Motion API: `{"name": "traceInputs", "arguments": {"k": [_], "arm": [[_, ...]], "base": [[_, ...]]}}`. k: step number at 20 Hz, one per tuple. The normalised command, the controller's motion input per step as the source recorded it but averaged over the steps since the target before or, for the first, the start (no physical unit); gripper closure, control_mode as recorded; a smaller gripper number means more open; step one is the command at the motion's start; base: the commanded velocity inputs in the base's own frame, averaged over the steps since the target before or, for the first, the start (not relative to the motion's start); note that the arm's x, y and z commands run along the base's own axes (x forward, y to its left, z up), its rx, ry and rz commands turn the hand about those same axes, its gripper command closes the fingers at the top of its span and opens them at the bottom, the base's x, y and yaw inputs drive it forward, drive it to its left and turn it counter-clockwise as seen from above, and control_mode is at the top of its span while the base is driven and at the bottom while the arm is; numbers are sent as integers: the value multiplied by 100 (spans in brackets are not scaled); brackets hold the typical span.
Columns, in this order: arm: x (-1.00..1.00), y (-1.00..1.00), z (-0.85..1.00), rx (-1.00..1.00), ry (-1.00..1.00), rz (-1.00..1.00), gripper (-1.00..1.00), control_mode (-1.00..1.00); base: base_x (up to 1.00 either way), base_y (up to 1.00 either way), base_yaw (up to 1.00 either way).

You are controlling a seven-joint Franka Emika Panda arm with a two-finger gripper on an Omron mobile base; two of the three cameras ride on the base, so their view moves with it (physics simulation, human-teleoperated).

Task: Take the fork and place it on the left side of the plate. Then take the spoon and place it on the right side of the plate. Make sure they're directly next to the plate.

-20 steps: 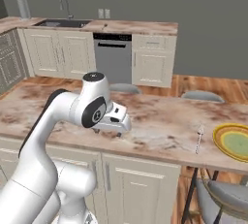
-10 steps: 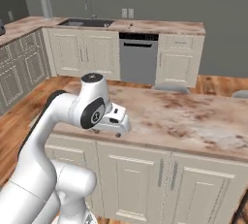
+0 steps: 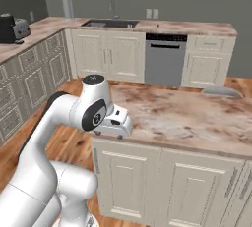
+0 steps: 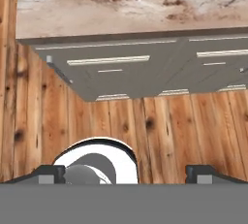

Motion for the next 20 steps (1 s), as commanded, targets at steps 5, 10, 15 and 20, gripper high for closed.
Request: {"name": "traceInputs", "arguments": {"k": [5, 10, 15, 20], "arm": [[0, 0, 0, 0, 0, 0, -100, 100], [0, 0, 0, 0, 0, 0, -100, 100], [0, 0, 0, 0, 0, 0, -100, 100], [0, 0, 0, 0, 0, 0, -100, 100]], "base": [[1, 100, 0], [29, 100, -1], [79, 100, -5], [100, 94, -9]]}}
